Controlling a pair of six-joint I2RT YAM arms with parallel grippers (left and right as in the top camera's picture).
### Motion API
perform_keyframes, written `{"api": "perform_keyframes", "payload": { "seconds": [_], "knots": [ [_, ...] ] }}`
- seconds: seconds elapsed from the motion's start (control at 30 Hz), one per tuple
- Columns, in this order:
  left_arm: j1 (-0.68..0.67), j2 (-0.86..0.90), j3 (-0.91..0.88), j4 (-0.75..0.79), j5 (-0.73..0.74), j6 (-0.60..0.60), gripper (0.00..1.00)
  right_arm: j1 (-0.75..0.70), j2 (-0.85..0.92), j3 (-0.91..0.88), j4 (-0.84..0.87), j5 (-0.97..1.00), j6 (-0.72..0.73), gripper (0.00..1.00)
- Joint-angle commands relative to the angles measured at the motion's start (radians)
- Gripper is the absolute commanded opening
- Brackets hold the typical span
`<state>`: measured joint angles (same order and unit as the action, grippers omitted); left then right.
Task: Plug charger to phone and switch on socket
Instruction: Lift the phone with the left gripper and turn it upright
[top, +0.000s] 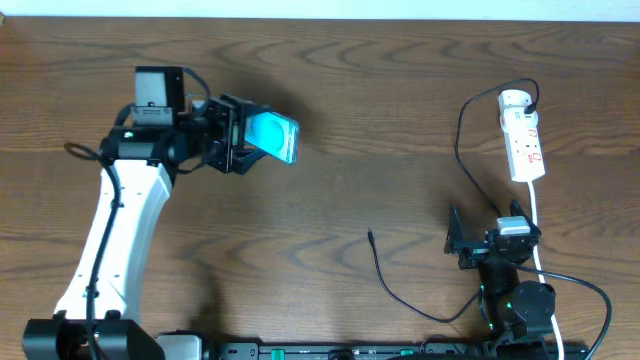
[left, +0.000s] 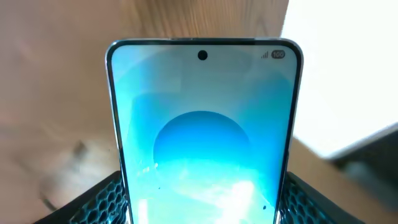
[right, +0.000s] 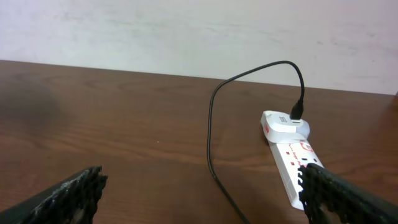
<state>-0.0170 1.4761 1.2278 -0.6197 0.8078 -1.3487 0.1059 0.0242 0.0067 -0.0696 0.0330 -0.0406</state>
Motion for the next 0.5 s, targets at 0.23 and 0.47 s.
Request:
{"api": "perform_keyframes", "payload": {
  "seconds": [0.23, 0.47],
  "knots": [
    [0.064, -0.011, 0.031, 0.071, 0.334, -0.352, 0.07, -0.001, -0.005, -0.001, -0.004, -0.002, 0.002, 0.99],
    [0.064, -0.011, 0.031, 0.084, 0.334, -0.363, 0.07, -0.001, -0.005, -0.001, -0.004, -0.002, 0.002, 0.99]
  ]
}}
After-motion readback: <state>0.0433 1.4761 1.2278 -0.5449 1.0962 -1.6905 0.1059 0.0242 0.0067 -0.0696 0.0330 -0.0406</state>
